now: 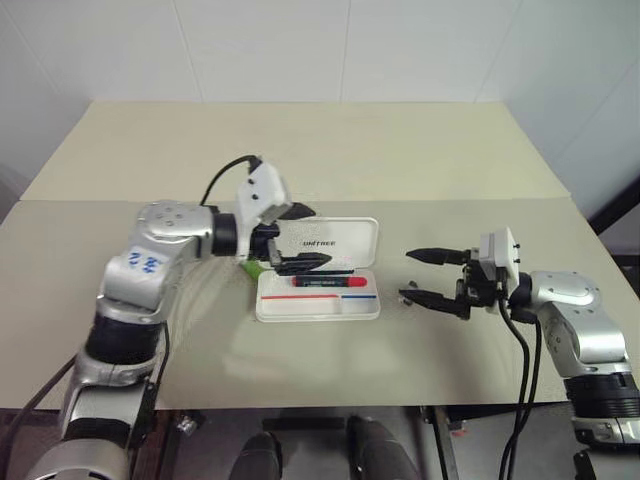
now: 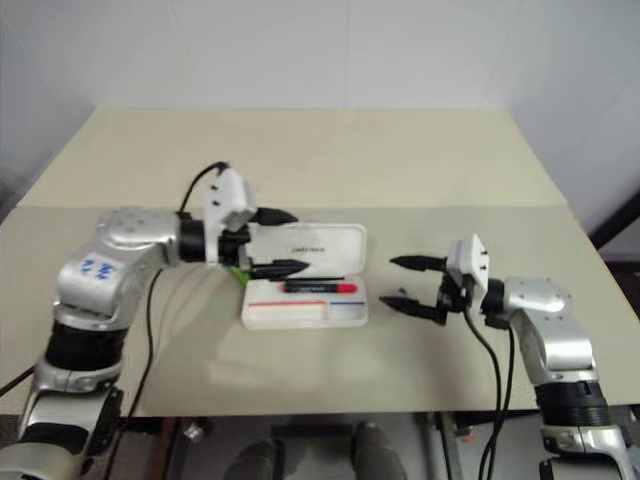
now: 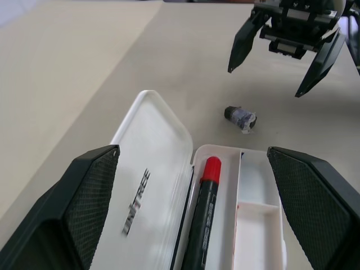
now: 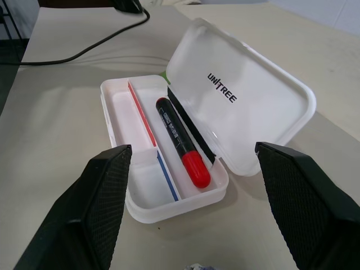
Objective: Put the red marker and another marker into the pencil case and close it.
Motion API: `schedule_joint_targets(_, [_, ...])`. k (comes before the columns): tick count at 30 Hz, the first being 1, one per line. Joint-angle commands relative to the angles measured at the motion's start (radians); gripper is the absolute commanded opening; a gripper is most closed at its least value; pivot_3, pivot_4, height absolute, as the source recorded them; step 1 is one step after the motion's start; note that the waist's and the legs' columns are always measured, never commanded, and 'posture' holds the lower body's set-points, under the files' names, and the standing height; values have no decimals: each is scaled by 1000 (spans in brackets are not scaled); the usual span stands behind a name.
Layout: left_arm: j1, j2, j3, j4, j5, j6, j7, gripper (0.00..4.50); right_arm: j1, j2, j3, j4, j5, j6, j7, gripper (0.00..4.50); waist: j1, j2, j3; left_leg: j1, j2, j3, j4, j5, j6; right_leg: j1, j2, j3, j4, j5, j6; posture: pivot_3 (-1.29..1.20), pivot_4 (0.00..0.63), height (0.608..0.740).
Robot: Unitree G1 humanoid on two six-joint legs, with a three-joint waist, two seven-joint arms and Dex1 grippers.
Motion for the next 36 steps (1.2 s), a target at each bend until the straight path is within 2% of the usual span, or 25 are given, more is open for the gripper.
schedule_joint_targets(1, [71, 127, 107, -64, -67, -24, -78, 4477, -30, -2, 3, 14, 1, -17, 20, 4500, -2, 0, 0, 0, 0, 0, 0, 0, 0, 0, 0, 0, 0, 0, 0, 0, 150, 740])
schedule_joint_targets(7, [204, 380, 173, 58, -79, -145, -258, 4477, -55, 10, 16, 45, -8, -30, 32, 4500, 1, 0, 0, 2, 1, 0, -1, 0, 0, 0, 1, 0, 1, -1, -3, 0, 150, 740])
schedule_joint_targets(10, [189, 437, 138, 201, -39, -266, -317, 4477, -62, 15, 21, 54, -10, -37, 33, 4500, 7, 0, 0, 2, 1, 1, -1, 0, 0, 0, 0, 0, 0, -6, -10, 0, 150, 740])
schedule_joint_targets(14, [132, 462, 58, 389, 42, -426, -384, 4477, -53, 17, 15, 39, -8, -38, 25, 4500, 6, 0, 0, 1, 0, 1, -1, 0, 0, 0, 0, 0, -1, -6, -11, 0, 150, 740])
schedule_joint_targets(21, [-36, 408, -76, 758, 176, -699, -469, 4477, -15, 3, -8, 2, -3, -32, 5, 4500, 5, 0, 0, 1, 1, 1, -3, 0, 1, -1, 1, -1, 1, -3, -5, 0, 150, 740])
schedule_joint_targets(28, [-268, 279, -146, 1132, 290, -900, -457, 4477, 1, 2, -11, -21, 2, -27, -15, 4500, 6, 0, 0, 1, 1, 1, -2, 0, 1, -1, 1, -1, 2, -3, -3, 0, 150, 740])
schedule_joint_targets(36, [-416, 194, -190, 1392, 408, -1079, -408, 4477, 16, -4, -18, -38, 5, -22, -28, 4500, 5, 0, 0, 0, 1, 1, -2, -1, 1, -1, 1, -1, 2, -3, -2, 0, 150, 740])
